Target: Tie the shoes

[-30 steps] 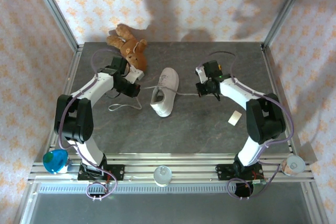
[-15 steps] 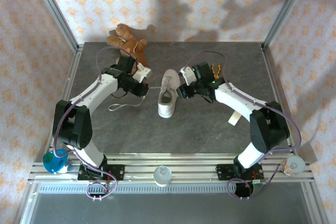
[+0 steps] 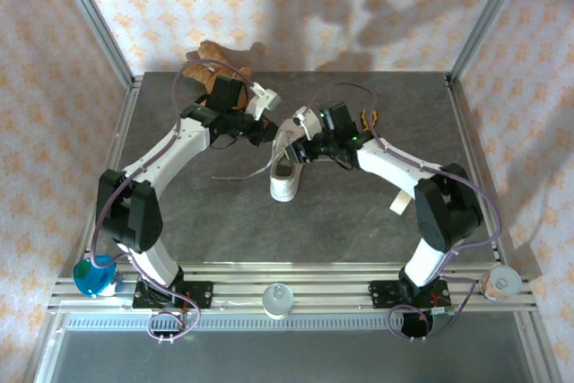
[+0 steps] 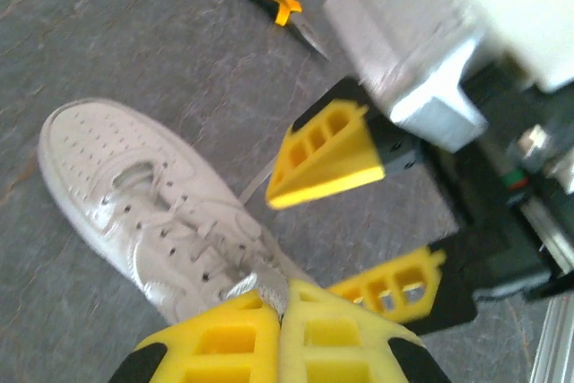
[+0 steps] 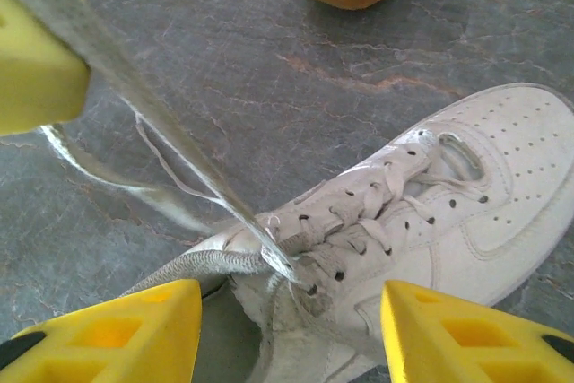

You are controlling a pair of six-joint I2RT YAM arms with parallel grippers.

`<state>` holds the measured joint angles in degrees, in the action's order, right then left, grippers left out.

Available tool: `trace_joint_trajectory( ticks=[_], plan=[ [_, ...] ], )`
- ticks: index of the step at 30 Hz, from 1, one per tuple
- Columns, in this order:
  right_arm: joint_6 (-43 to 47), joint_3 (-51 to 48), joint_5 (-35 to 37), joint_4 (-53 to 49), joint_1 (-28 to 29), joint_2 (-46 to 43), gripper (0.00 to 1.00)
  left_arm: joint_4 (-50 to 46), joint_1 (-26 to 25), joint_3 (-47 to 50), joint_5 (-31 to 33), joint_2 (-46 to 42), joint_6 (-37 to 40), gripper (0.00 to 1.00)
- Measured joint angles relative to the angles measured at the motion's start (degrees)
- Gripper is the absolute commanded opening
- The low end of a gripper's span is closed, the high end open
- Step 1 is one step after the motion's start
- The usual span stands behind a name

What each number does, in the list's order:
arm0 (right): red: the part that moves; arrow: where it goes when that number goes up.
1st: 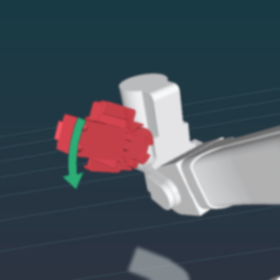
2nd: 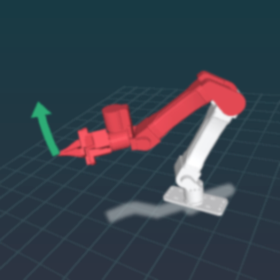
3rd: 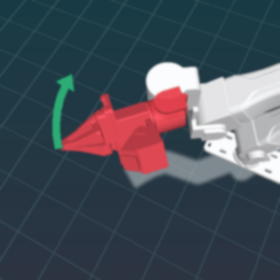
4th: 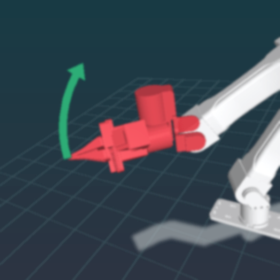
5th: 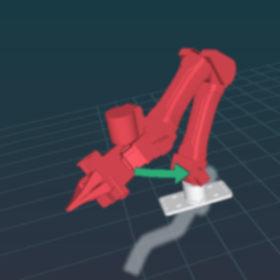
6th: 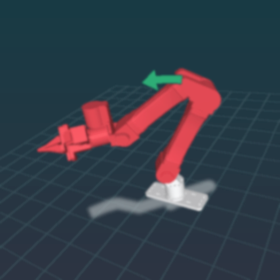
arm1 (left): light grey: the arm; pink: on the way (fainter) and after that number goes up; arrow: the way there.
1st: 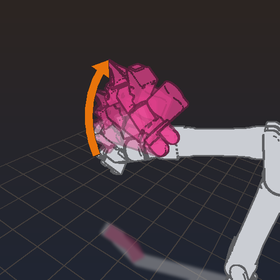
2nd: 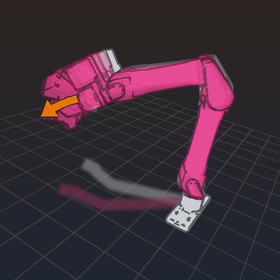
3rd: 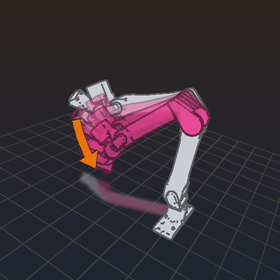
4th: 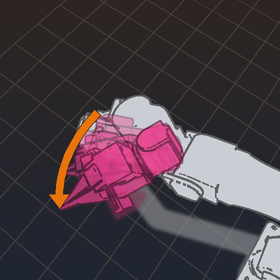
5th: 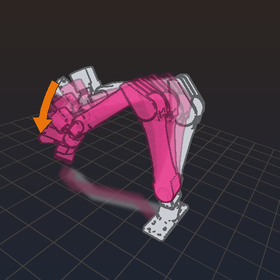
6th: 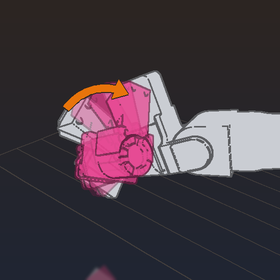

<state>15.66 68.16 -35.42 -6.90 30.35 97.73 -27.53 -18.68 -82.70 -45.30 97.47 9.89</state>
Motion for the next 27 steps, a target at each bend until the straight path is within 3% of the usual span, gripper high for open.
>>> trace_joint_trajectory(
  ticks=[7,8,10,12,15,18,23,27],
  plan=[
    [0.0,1.6,-0.3,2.1,0.0,3.6,0.52,-0.1,-0.1,-2.7,-3.6,3.7,0.4,0.0],
    [0.1,1.9,-0.3,2.3,0.0,3.9,0.47,-0.1,-0.1,-2.8,-3.9,3.8,0.6,0.0],
    [0.2,2.8,0.1,2.8,0.0,4.7,0.19,-0.3,-0.1,-2.8,-4.6,4.0,0.9,0.0],
    [0.9,3.4,0.4,3.6,0.0,5.4,0.0,-1.2,-0.1,-3.3,-5.1,4.2,1.7,0.06],
    [0.8,3.4,0.5,4.8,0.0,5.8,0.0,-1.9,-0.1,-3.7,-5.2,4.3,2.9,0.22],
    [0.5,3.4,0.5,5.5,0.0,5.9,0.0,-1.7,0.0,-3.6,-5.3,4.3,3.7,0.32],
    [-0.3,3.3,0.5,6.1,0.0,5.9,0.0,1.2,0.9,-1.5,-5.9,3.9,3.8,0.39],
    [-1.1,3.1,0.5,6.6,0.0,5.9,0.0,6.8,3.5,6.3,-6.6,0.7,3.8,0.42]
  ],
)
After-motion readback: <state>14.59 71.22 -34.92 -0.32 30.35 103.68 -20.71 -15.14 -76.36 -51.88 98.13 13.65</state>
